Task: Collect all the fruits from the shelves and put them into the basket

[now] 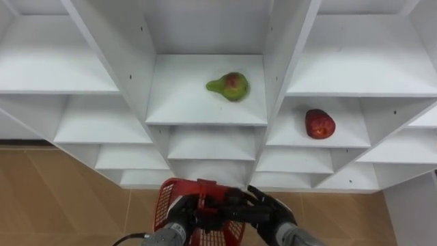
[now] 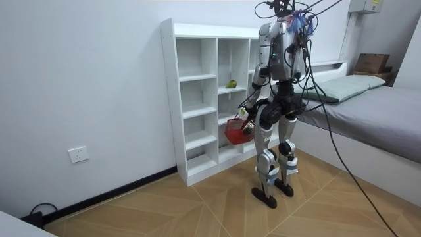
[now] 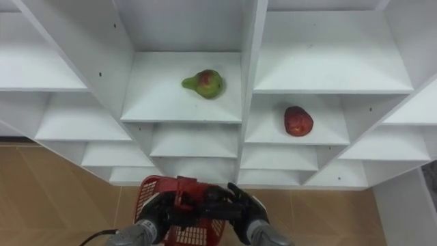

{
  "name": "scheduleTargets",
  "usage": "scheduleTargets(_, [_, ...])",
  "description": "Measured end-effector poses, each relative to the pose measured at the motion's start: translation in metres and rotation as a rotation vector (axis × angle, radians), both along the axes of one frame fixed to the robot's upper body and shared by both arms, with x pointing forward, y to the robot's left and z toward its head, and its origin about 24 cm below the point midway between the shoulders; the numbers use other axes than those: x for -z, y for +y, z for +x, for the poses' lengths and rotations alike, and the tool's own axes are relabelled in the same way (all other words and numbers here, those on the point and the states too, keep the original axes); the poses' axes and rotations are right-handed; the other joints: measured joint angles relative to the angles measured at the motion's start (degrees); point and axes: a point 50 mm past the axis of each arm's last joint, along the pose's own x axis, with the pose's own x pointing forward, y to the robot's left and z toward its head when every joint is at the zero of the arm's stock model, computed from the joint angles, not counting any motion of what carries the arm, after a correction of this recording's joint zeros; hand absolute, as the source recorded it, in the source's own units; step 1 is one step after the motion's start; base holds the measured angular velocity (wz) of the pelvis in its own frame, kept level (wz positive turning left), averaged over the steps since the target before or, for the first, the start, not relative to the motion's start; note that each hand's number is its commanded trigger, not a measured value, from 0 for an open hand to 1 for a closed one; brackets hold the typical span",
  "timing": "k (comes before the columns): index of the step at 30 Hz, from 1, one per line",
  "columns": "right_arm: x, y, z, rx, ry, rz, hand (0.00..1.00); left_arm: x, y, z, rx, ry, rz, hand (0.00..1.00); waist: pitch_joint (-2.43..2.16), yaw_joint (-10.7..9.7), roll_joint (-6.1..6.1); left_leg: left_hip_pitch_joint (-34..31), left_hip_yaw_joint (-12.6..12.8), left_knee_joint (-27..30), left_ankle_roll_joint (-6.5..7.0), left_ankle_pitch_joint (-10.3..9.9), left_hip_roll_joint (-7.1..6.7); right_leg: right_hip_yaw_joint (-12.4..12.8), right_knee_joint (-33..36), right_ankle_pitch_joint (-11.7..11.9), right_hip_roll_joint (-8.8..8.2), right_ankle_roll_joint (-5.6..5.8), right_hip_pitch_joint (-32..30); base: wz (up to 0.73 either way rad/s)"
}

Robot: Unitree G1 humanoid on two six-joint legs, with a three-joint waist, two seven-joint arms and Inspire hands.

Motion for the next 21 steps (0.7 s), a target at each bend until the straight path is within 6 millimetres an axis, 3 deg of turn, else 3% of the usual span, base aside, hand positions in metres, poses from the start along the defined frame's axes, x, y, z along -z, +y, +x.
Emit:
scheduleTargets(9, [0.0007, -0.0018, -0.001, -0.014, 0.005, -0.014, 0.0, 0.0012, -0.0004, -0.0018, 0.003, 0.016, 0.003, 1.0, -0.49, -0.07, 0.36, 0.37, -0.02, 0.02, 0.0, 0.0, 0.01, -0.02, 0.13, 0.0, -0.03, 0.0, 0.34, 0.0])
scheduleTargets(21, [0.0005, -0.0033, -0.0033, -0.045, -0.01, -0.038, 0.0, 0.0023, 0.0055, -0.0056, 0.02, 0.012, 0.027, 1.0, -0.64, -0.16, 0.58, 1.66, -0.11, 0.08, 0.0, 0.0, 0.06, -0.1, 0.12, 0.0, 0.02, 0.0, 1.8, 0.0])
